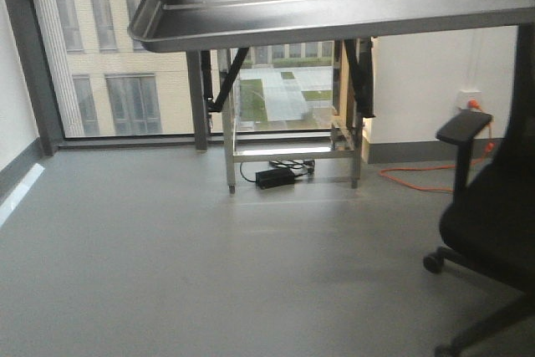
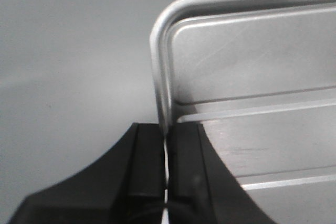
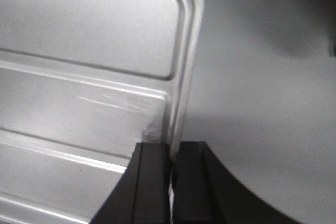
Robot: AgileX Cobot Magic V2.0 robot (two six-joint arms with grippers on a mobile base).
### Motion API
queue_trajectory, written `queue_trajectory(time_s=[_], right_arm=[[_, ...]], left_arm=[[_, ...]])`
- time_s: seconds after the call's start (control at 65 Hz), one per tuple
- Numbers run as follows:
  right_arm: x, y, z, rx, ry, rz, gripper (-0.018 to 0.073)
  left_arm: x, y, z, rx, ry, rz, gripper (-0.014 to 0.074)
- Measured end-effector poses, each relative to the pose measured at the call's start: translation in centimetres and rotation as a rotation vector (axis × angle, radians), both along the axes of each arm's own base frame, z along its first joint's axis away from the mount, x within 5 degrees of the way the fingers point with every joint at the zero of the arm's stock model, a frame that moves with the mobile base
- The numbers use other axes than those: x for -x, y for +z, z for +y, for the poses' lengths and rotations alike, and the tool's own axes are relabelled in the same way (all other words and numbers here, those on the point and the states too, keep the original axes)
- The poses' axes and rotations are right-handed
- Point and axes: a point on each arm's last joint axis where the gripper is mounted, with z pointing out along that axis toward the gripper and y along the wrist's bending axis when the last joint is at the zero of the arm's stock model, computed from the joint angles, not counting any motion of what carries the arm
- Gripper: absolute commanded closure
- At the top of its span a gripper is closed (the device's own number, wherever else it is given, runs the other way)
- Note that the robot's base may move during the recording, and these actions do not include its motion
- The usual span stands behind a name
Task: Grab silver tray and place in blue box
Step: 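Hold the tray raised with both grippers while the base drives away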
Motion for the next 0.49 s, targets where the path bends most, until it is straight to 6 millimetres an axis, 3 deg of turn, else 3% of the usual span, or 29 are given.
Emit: queue_trajectory(time_s=[0.492], right_arm=[[-0.01, 0.00, -0.06, 0.008, -0.001, -0.001, 0.0503]], left_arm=[[-0.04, -0.06, -0.10, 0.005, -0.001, 0.001, 0.0694]])
